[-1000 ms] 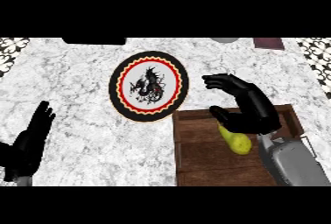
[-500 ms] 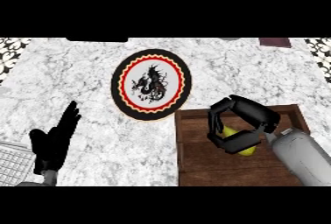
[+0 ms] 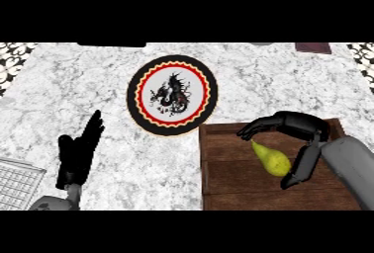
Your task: Pick the pear from the tray and place it in the plate
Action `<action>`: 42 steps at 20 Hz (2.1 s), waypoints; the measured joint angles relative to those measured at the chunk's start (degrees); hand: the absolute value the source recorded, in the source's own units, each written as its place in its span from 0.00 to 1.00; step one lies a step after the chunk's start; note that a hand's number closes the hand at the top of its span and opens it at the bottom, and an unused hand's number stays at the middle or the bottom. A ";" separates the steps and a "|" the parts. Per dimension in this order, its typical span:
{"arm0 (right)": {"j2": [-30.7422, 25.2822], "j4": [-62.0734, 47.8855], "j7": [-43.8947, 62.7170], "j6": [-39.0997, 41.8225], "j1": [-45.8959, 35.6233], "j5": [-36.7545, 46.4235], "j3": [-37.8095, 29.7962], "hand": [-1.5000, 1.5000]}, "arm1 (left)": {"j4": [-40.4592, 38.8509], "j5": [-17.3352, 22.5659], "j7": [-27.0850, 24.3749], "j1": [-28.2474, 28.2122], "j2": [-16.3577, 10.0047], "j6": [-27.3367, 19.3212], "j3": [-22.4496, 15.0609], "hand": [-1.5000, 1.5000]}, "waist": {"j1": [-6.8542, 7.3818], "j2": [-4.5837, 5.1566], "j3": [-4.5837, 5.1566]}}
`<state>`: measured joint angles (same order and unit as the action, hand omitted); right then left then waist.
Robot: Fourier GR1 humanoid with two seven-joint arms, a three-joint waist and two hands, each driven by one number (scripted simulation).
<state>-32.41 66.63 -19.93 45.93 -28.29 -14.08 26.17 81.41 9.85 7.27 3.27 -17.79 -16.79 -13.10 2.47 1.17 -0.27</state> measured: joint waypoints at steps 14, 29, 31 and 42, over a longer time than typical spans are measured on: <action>-5.04 -1.21 -7.86 -4.58 -17.57 24.93 14.77 0.00 | 0.14 -1.83 3.98 2.69 1.09 -1.13 -0.72 0.50 | 0.67 -0.39 0.17; -2.59 -12.78 -17.20 -11.42 -24.31 35.84 31.58 0.00 | 1.54 -2.95 4.44 1.34 1.72 -1.12 -0.29 0.50 | -0.17 -0.58 0.23; -2.16 -14.04 -18.45 -12.51 -24.75 36.41 32.87 0.00 | 0.51 -2.95 4.25 1.93 1.83 -0.98 0.27 0.50 | -0.46 -0.62 0.25; 0.00 -18.94 -22.14 -16.32 -25.78 37.14 37.51 0.00 | 0.26 -3.88 3.04 0.75 2.74 -1.13 0.84 0.50 | -1.21 -1.52 0.70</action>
<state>-32.41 47.69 -42.07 29.61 -54.07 23.06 63.68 81.67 5.97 10.31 4.01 -15.05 -17.92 -12.26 1.25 -0.35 0.42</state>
